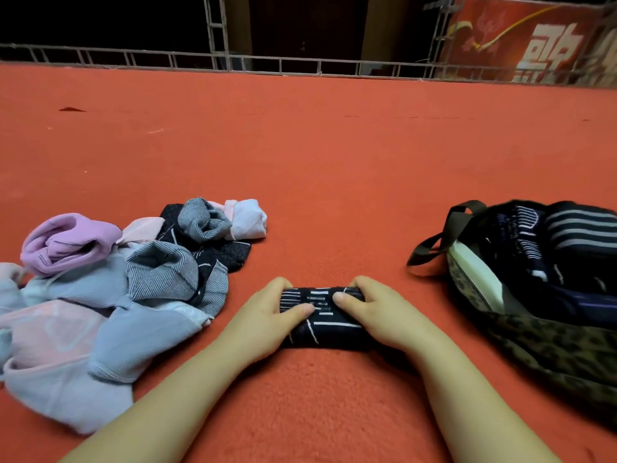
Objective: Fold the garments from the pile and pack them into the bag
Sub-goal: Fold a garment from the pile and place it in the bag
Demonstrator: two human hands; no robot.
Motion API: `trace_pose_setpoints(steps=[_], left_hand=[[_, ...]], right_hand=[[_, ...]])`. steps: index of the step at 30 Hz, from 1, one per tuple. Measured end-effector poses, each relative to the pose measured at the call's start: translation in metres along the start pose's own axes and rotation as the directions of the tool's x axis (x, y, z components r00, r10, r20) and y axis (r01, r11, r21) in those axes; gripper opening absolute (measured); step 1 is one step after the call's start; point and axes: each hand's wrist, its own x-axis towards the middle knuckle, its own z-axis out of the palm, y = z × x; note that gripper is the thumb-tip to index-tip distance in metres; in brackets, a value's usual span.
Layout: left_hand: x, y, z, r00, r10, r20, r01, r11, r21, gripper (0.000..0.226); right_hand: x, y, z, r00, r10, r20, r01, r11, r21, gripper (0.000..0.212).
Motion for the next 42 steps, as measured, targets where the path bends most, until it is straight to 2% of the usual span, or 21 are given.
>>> trace_pose_setpoints(steps=[2,5,6,9,13,15,17,18,21,23,25,27,29,31,33,36,39,41,42], left_hand=[[0.000,0.008,0.008,0.992,0.003,-0.129,-0.017,0.994,-0.109,0.019],[-0.003,0.018,0.021,0.968,-0.026,-0.248,-0.020,0.983,-0.183,0.015],[-0.004,0.021,0.025,0.965,-0.031,-0.262,-0.023,0.979,-0.201,0.014],[-0.007,0.041,0.036,0.967,-0.023,-0.252,-0.039,0.970,-0.240,0.014],[-0.005,0.084,0.054,0.986,0.010,-0.164,-0.056,0.960,-0.276,0.018],[-0.003,0.107,0.061,0.992,0.038,-0.120,-0.074,0.949,-0.305,0.019],[-0.001,0.132,0.068,0.992,0.095,-0.079,-0.115,0.942,-0.315,0.025],[-0.001,0.142,0.070,0.993,0.112,-0.048,-0.121,0.929,-0.348,0.031],[-0.006,0.171,0.082,0.986,0.152,0.070,-0.094,0.848,-0.522,0.039],[-0.010,0.188,0.098,0.976,0.174,0.130,-0.063,0.799,-0.597,0.046],[-0.014,0.202,0.112,0.968,0.190,0.165,-0.029,0.735,-0.678,0.050],[-0.016,0.213,0.124,0.966,0.219,0.136,-0.063,0.711,-0.700,0.046],[-0.018,0.223,0.136,0.960,0.268,0.081,-0.161,0.764,-0.625,0.033],[-0.019,0.235,0.148,0.938,0.324,0.126,-0.253,0.884,-0.393,0.022],[-0.020,0.246,0.160,0.912,0.331,0.243,-0.321,0.943,-0.082,0.038],[-0.021,0.264,0.174,0.900,0.294,0.321,-0.373,0.902,0.219,0.056],[-0.019,0.274,0.183,0.891,0.320,0.321,-0.420,0.849,0.320,0.052],[-0.020,0.276,0.189,0.854,0.429,0.294,-0.513,0.786,0.345,0.039],[-0.022,0.276,0.191,0.813,0.508,0.283,-0.580,0.748,0.323,0.033]], right_hand=[[-0.002,0.002,0.006,0.987,0.041,-0.158,-0.004,0.974,0.226,0.018],[-0.009,-0.001,0.017,0.967,0.106,-0.231,0.025,0.865,0.501,0.010],[-0.015,-0.002,0.018,0.961,0.112,-0.254,0.034,0.860,0.508,0.014],[-0.033,0.002,0.011,0.906,0.124,-0.405,0.037,0.929,0.368,0.019],[-0.062,0.021,-0.020,0.850,0.140,-0.507,-0.006,0.966,0.257,0.020],[-0.081,0.028,-0.042,0.819,0.123,-0.561,0.031,0.966,0.256,0.019],[-0.104,0.035,-0.067,0.810,0.126,-0.573,0.062,0.953,0.297,0.028],[-0.114,0.037,-0.077,0.828,0.130,-0.546,0.069,0.942,0.328,0.037],[-0.139,0.054,-0.102,0.870,0.175,-0.461,0.048,0.900,0.433,0.057],[-0.157,0.070,-0.118,0.875,0.210,-0.436,0.046,0.861,0.507,0.049],[-0.169,0.083,-0.135,0.858,0.245,-0.452,0.069,0.816,0.574,0.030],[-0.177,0.096,-0.155,0.818,0.284,-0.500,0.108,0.778,0.619,0.014],[-0.183,0.110,-0.175,0.772,0.360,-0.524,0.157,0.692,0.705,0.008],[-0.189,0.124,-0.192,0.728,0.459,-0.510,0.191,0.579,0.793,0.010],[-0.193,0.137,-0.203,0.718,0.530,-0.451,0.181,0.483,0.856,0.012],[-0.198,0.149,-0.211,0.750,0.552,-0.364,0.131,0.415,0.900,0.011],[-0.199,0.154,-0.215,0.777,0.543,-0.318,0.092,0.402,0.911,0.009],[-0.201,0.157,-0.220,0.807,0.519,-0.280,0.073,0.384,0.921,0.010],[-0.202,0.159,-0.222,0.828,0.497,-0.261,0.068,0.373,0.925,0.010]])
